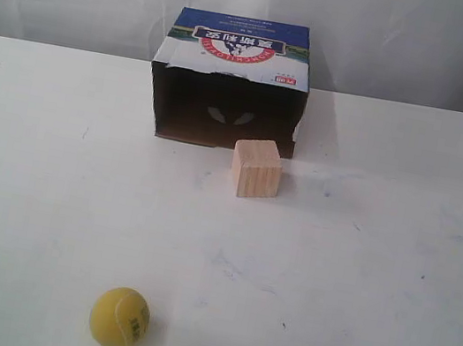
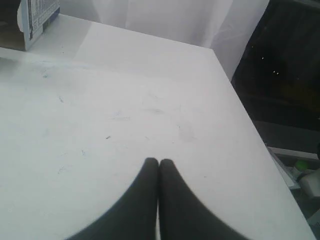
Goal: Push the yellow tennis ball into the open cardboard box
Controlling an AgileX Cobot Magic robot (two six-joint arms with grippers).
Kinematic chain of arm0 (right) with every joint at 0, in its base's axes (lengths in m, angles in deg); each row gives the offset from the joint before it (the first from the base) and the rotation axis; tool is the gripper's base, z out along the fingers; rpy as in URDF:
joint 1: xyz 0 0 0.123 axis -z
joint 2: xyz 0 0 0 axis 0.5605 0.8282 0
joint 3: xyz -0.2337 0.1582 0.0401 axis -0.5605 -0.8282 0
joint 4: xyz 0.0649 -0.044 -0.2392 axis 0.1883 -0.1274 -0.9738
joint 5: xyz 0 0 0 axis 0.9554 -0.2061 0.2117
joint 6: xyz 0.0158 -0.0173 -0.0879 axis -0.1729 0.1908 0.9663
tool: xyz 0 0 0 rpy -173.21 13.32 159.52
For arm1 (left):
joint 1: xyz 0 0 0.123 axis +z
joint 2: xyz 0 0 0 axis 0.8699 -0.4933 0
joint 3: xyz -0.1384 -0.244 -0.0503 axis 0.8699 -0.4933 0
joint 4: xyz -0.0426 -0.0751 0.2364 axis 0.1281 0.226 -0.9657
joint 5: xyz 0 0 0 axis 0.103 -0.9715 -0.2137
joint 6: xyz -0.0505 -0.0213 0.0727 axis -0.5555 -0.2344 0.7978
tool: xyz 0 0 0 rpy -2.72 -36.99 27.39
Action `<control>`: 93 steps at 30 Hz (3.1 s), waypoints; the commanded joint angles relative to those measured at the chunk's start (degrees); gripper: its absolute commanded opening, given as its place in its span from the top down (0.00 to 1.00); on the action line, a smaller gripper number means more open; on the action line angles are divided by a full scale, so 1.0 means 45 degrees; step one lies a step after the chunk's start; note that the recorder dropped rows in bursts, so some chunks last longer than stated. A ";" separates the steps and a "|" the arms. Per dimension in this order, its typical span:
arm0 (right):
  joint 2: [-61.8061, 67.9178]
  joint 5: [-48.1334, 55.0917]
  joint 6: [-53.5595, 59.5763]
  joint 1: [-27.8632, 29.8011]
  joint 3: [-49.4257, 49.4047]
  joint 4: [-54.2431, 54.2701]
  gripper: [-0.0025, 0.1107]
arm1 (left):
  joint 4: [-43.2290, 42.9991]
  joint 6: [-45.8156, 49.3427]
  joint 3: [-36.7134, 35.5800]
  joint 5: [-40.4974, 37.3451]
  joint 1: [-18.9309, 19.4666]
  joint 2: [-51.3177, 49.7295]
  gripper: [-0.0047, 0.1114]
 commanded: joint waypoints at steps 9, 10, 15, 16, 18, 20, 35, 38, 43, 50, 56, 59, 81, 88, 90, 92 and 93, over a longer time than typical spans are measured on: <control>-0.0070 -0.0183 0.0032 -0.0013 -0.0031 0.0000 0.98 | 0.6045 -0.3635 -0.0006 0.8162 -0.0038 0.0053 0.96; -0.0070 -0.0183 0.0032 -0.0013 -0.0031 0.0000 0.98 | 0.6425 -0.3394 -0.0006 0.9551 -0.0038 0.0053 0.96; -0.0070 -0.0183 0.0032 -0.0013 -0.0031 0.0000 0.98 | 1.3843 -0.2562 0.1002 1.5269 -0.0038 -0.1137 0.96; -0.0070 -0.0183 0.0032 -0.0013 -0.0031 0.0000 0.98 | 1.4704 -0.2489 0.1642 1.5331 -0.0038 -0.1719 0.96; -0.0070 -0.0183 0.0032 -0.0013 -0.0031 0.0000 0.98 | 1.3565 -0.2328 0.2918 1.4633 -0.0038 -0.3301 0.96; -0.0070 -0.0183 0.0032 -0.0013 -0.0031 0.0000 0.98 | 0.9779 -0.1981 0.4500 1.3113 -0.0038 -0.5118 0.96; -0.0070 -0.0183 0.0032 -0.0013 -0.0031 0.0000 0.98 | 0.3964 -0.0615 1.2119 -0.7046 -0.0704 -1.5773 0.96; -0.0070 -0.0183 0.0032 -0.0013 -0.0031 0.0000 0.98 | 1.1085 0.5040 0.9198 -0.5378 -0.2262 -1.5126 0.96; -0.0070 -0.0183 0.0032 -0.0013 -0.0031 0.0000 0.98 | 1.7693 1.3552 0.6431 -0.2331 -0.4352 -1.5152 0.96; -0.0070 -0.0183 0.0032 -0.0013 -0.0031 0.0000 0.98 | 2.1116 1.7601 0.6015 -0.4444 -0.4352 -1.6183 0.96; -0.0070 -0.0183 0.0032 -0.0013 -0.0031 0.0000 0.98 | 2.2247 1.8970 0.5872 -0.5144 -0.4352 -1.6952 0.96; -0.0070 -0.0183 0.0032 -0.0013 -0.0031 0.0000 0.98 | 2.2247 1.9295 0.5872 -0.4234 -0.4352 -1.7148 0.96; -0.0070 -0.0183 0.0032 -0.0013 -0.0031 0.0000 0.98 | 2.2138 2.0591 0.5872 -0.3612 -0.4352 -1.8122 0.96; -0.0070 -0.0183 0.0032 -0.0013 -0.0031 0.0000 0.98 | 2.2138 2.0597 0.5872 -0.3562 -0.4352 -1.8967 0.96; -0.0070 -0.0183 0.0032 -0.0013 -0.0031 0.0000 0.98 | 2.2138 2.0597 0.5872 -0.3404 -0.4352 -1.9193 0.96; -0.0070 -0.0183 0.0032 -0.0013 -0.0031 0.0000 0.98 | 2.2138 2.0597 0.5872 -0.3172 -0.4352 -1.9423 0.96; -0.0070 -0.0183 0.0032 -0.0013 -0.0031 0.0000 0.98 | 2.2180 2.0619 0.5872 -0.3050 -0.4352 -1.9539 0.96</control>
